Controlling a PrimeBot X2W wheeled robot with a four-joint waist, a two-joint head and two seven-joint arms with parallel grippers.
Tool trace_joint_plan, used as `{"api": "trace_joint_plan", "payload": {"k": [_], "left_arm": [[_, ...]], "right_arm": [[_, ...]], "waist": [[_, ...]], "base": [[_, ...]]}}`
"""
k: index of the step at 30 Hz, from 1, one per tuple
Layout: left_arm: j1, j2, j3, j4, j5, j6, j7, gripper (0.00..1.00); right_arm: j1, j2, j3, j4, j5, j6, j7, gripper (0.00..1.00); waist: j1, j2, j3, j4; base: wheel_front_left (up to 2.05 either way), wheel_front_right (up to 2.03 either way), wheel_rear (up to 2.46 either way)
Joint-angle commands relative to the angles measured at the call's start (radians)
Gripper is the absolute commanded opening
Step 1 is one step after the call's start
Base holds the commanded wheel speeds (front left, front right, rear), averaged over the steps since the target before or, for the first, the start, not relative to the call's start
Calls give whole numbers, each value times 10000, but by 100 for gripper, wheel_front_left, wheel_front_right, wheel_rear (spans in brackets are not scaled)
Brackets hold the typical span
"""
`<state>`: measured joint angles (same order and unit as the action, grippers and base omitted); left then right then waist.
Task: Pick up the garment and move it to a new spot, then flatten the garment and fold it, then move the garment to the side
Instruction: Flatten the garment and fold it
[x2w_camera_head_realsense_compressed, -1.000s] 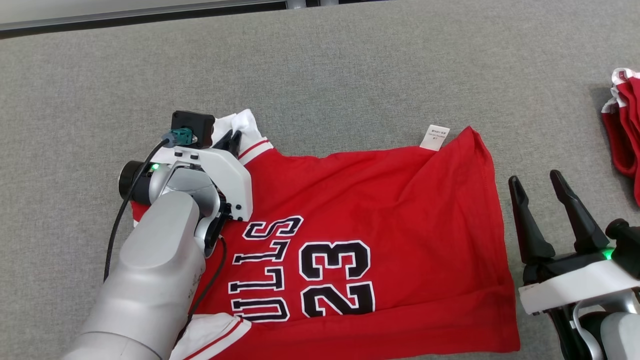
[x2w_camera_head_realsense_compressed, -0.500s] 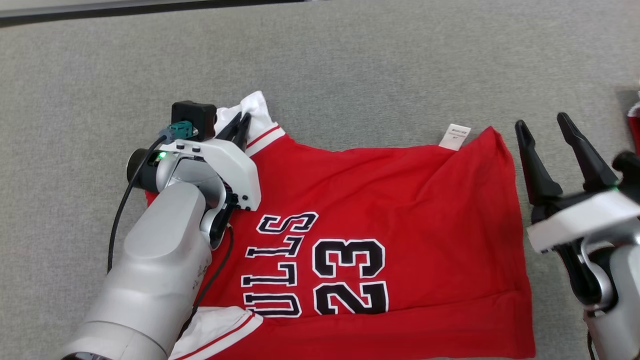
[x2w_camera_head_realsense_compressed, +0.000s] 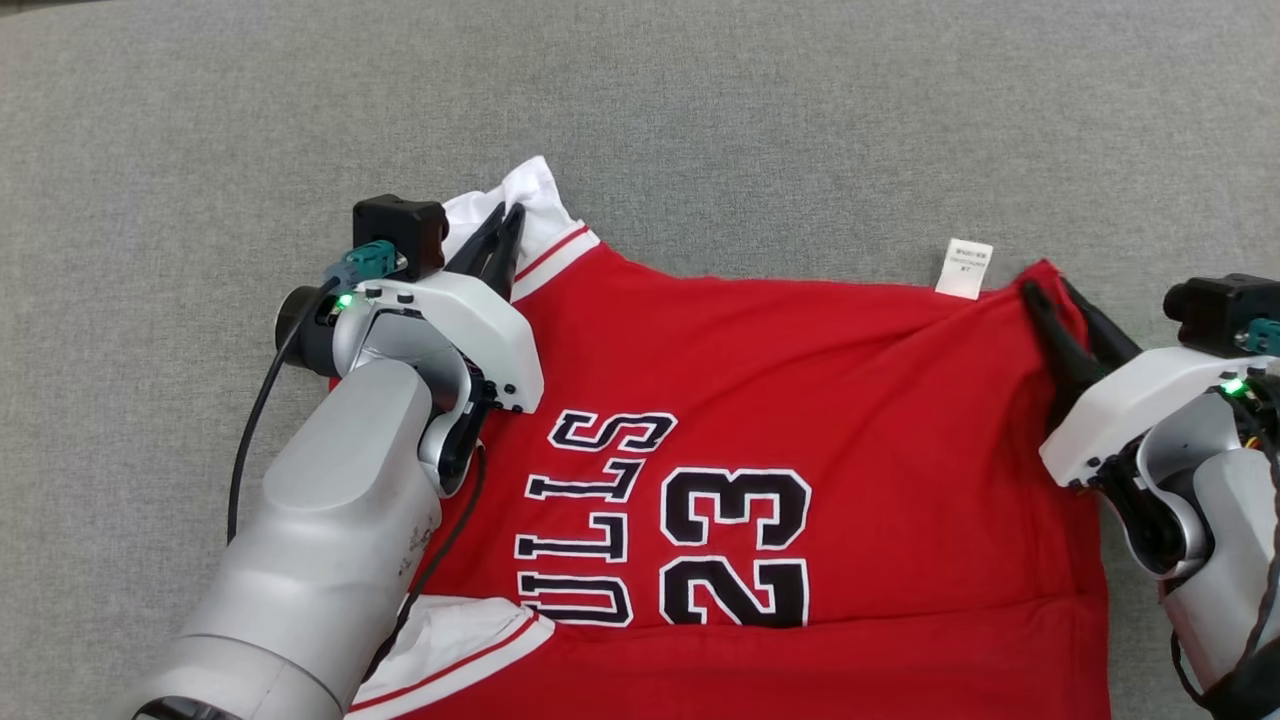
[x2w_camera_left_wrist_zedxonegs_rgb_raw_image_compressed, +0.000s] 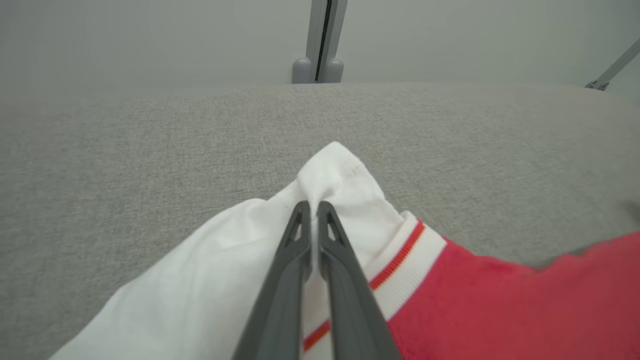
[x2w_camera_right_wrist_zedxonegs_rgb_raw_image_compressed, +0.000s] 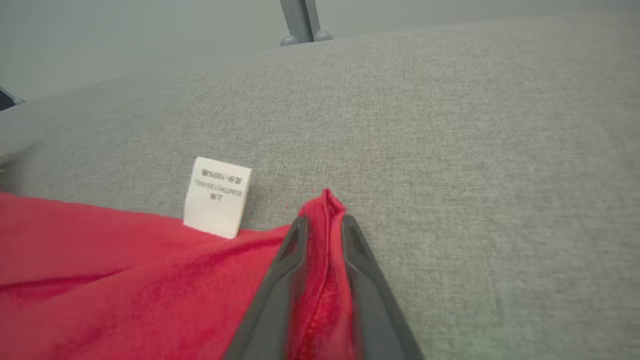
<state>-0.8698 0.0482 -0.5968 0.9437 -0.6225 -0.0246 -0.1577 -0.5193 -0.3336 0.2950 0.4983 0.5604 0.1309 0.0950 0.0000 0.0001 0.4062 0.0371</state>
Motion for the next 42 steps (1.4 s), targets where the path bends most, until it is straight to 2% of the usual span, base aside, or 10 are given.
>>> {"api": "trace_joint_plan", "payload": {"k": [1,15,30,35,36,37,38,40,41,42], "left_arm": [[-146,63,-1,56,-79,104,-183,0],[749,660,827,-2135,201,571,-1075,0],[6710,1922,1467,-8419,473,2103,-844,0],[7951,2069,1218,-9394,309,2426,-397,0],[8113,2076,1174,-9430,241,2465,-270,0],[8240,2072,1165,-9399,166,2496,-190,0],[8352,2054,1138,-9333,59,2493,-64,0],[8546,1880,1074,-9027,-371,2325,199,73],[8588,1869,1069,-8897,-413,2276,227,100],[8638,1894,1060,-8774,-464,2257,283,100]], "right_arm": [[-36,-117,8,-26,72,-4,-198,0],[419,-453,-147,-934,363,-4,-2045,0],[3169,-751,-36,-2766,-76,-6,-3037,0],[4139,-842,-182,-3242,-301,-6,-3008,32],[4301,-768,-233,-3248,-235,-6,-2965,49],[4422,-740,-231,-3283,-260,-6,-2953,100],[4541,-684,-241,-3306,-249,-6,-2919,100],[4935,-530,-282,-3393,-347,-4,-2927,100],[5084,-468,-298,-3425,-379,-4,-2922,100],[5242,-445,-344,-3468,-434,-4,-2899,100]], "waist": [[0,-1,-9,-7],[0,-1,-518,33],[0,-1,-1083,170],[0,-1,-1140,240],[0,-1,-1138,242],[0,-1,-1154,242],[0,-1,-1165,240],[0,-1,-1229,260],[0,-1,-1273,256],[0,-1,-1305,238]], "base": [[0,0,0],[0,0,0],[0,0,0],[0,0,0],[0,0,0],[0,0,0],[0,0,0],[0,0,0],[0,0,0],[0,0,0]]}}
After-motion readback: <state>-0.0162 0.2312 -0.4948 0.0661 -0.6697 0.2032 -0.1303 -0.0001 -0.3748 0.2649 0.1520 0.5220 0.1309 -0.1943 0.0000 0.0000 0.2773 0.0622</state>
